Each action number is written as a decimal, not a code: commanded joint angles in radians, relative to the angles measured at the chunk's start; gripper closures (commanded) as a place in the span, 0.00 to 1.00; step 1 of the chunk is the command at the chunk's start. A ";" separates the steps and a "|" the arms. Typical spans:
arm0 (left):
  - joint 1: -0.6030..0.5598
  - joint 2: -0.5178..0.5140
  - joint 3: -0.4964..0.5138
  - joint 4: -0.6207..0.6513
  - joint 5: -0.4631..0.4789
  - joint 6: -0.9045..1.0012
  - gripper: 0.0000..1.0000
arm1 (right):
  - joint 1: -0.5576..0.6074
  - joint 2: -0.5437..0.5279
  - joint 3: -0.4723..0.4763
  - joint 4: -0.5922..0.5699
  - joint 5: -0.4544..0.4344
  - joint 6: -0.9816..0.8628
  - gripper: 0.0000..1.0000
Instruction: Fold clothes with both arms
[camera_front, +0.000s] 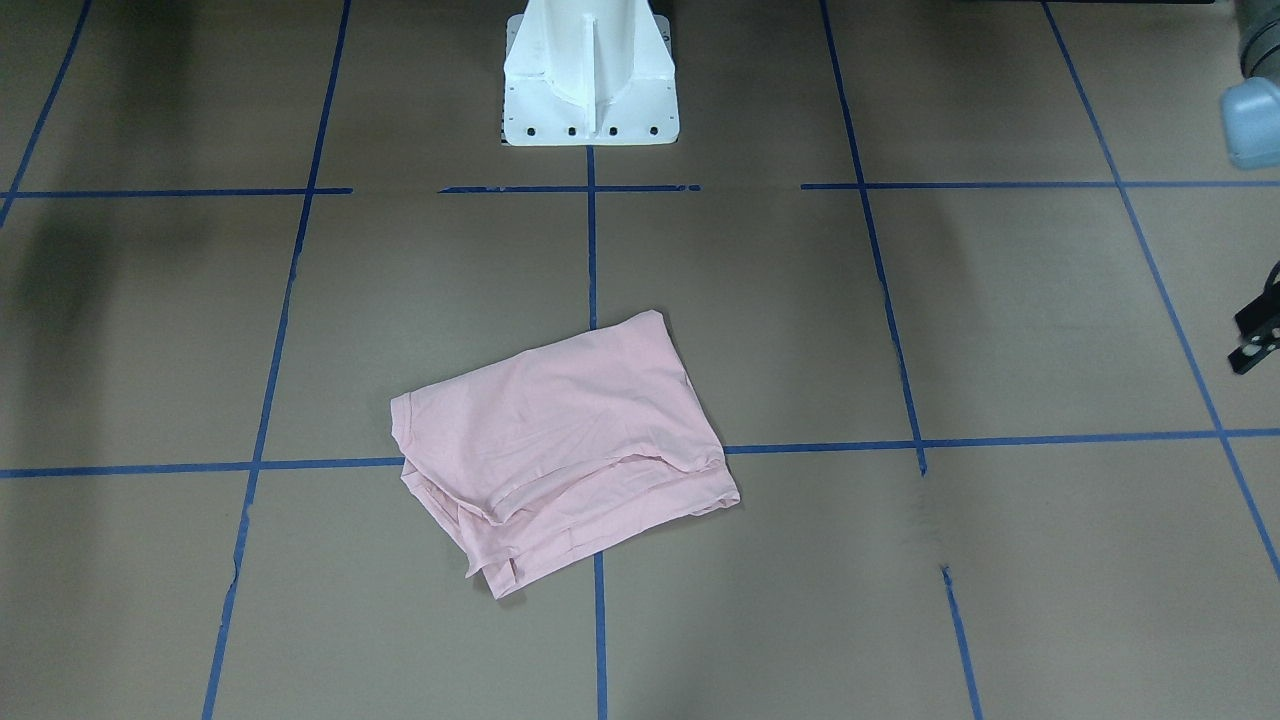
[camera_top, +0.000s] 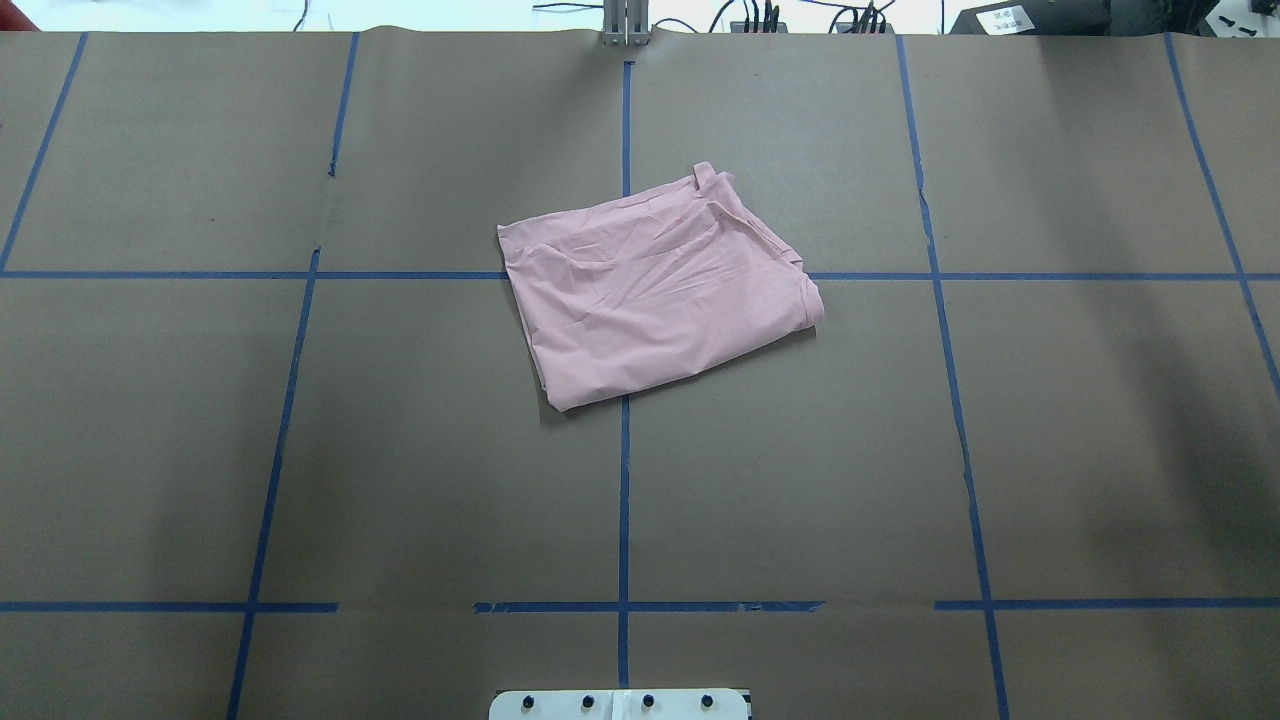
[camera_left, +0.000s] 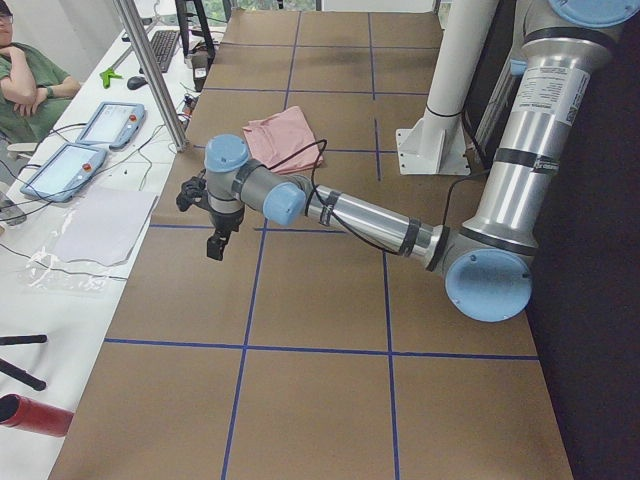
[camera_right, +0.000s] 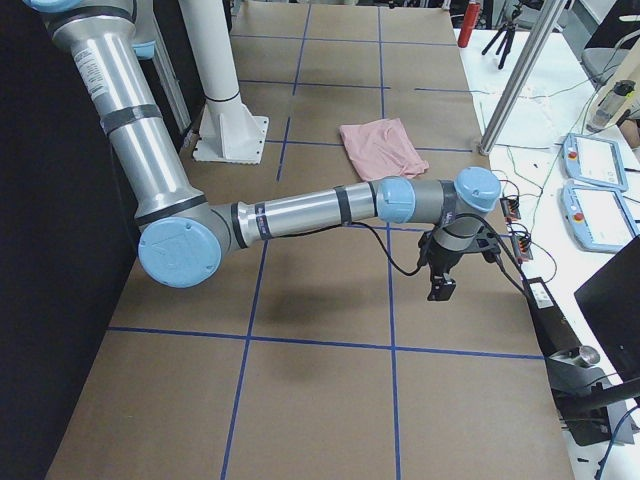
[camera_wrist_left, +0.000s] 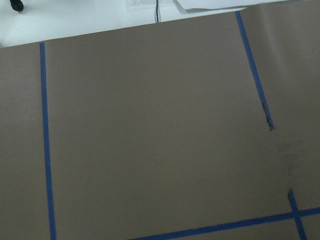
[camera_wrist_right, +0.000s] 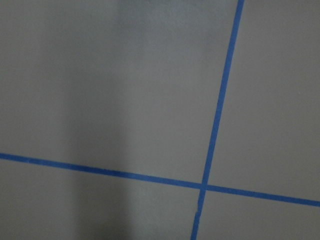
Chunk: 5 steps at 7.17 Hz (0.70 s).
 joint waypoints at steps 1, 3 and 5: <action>-0.049 0.135 -0.045 -0.009 -0.008 0.198 0.00 | 0.026 -0.086 0.043 0.001 0.040 -0.074 0.00; -0.040 0.159 -0.001 -0.045 0.002 0.192 0.00 | 0.026 -0.132 0.060 0.154 0.038 -0.058 0.00; -0.041 0.176 0.016 -0.019 0.010 0.196 0.00 | 0.026 -0.183 0.061 0.156 0.038 -0.054 0.00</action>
